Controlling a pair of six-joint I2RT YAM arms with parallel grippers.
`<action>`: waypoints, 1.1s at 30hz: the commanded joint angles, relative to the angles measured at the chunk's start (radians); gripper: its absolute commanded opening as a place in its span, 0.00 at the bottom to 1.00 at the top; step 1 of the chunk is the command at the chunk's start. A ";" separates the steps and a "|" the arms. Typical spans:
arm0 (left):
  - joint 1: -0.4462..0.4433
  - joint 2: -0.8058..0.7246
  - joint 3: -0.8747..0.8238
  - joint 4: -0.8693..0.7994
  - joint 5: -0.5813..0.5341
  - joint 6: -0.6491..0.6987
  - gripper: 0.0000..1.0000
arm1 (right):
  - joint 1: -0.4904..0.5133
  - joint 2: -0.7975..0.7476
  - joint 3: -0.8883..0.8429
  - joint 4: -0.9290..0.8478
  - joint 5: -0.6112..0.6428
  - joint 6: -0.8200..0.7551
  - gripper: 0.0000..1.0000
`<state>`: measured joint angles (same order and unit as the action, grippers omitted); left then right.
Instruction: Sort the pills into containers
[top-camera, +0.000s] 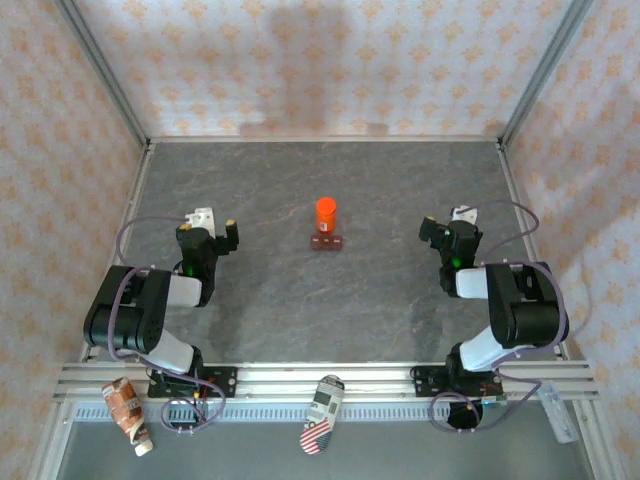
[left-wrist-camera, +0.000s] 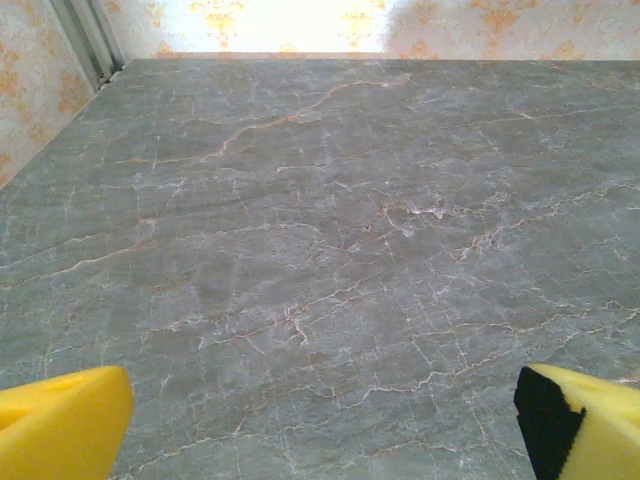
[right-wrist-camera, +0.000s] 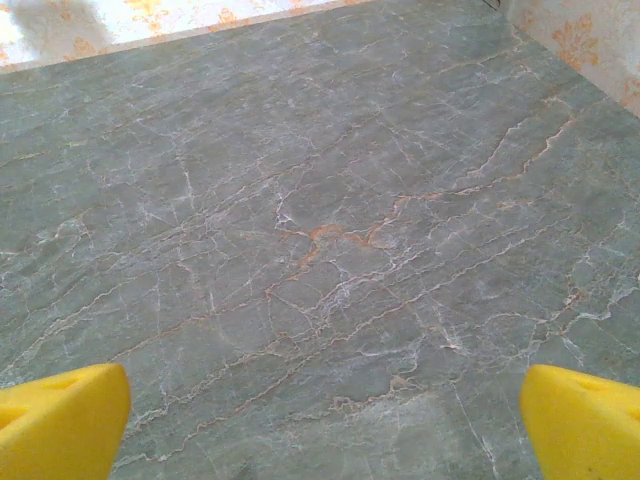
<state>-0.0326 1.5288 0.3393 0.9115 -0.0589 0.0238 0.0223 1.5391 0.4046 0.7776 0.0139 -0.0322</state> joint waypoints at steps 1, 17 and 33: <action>-0.003 -0.007 -0.005 0.052 -0.002 -0.001 1.00 | -0.005 -0.016 0.016 -0.001 -0.003 -0.017 0.99; -0.002 -0.001 0.055 -0.050 -0.019 -0.005 1.00 | -0.004 -0.015 0.016 -0.001 -0.003 -0.015 0.99; -0.009 -0.035 0.010 0.005 -0.060 -0.018 1.00 | -0.005 -0.108 0.070 -0.164 0.033 -0.001 0.99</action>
<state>-0.0326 1.5265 0.3695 0.8787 -0.0692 0.0231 0.0223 1.4952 0.4263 0.6949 0.0154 -0.0315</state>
